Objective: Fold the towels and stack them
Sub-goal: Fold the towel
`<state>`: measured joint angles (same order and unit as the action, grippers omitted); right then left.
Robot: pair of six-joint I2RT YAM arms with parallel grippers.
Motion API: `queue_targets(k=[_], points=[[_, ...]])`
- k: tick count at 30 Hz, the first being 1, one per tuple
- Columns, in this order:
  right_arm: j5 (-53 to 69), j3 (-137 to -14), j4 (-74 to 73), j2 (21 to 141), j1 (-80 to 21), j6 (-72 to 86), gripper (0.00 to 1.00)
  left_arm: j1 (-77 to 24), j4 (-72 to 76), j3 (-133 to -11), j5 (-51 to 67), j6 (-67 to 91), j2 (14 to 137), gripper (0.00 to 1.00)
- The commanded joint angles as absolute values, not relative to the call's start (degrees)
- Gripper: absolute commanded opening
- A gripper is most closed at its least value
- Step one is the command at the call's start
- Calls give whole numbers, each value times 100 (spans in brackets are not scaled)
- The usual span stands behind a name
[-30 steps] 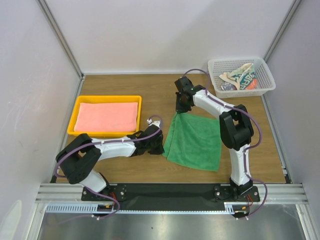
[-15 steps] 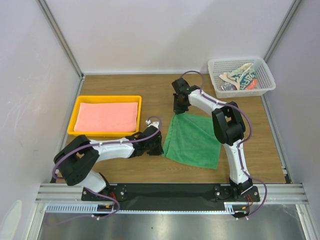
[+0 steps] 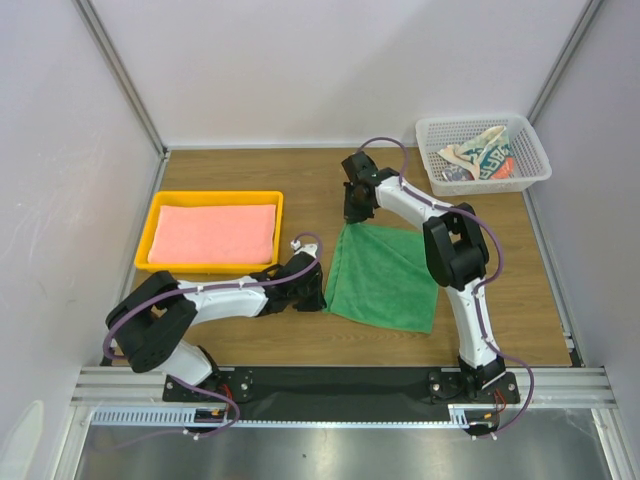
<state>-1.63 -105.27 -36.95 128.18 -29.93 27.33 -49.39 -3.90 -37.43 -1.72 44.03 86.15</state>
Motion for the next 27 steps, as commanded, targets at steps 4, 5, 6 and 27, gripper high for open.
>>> queue_targets(k=[4, 5, 6, 27], points=[[104, -10828, -3559, 13122, -3058, 2681, 0, -4966, -887, -3568, -185, 4298, 8544, 1], [114, -10846, -3577, 13174, -3059, 2628, 2, -4966, -914, -3577, -193, 4254, 8465, 3], [175, -10863, -3647, 13201, -3059, 2593, 7, -4957, -949, -3603, -228, 4228, 8377, 6], [45, -8748, -3921, 10180, -2602, 2742, 67, -5010, -784, -4421, -44, 4183, 7760, 66]])
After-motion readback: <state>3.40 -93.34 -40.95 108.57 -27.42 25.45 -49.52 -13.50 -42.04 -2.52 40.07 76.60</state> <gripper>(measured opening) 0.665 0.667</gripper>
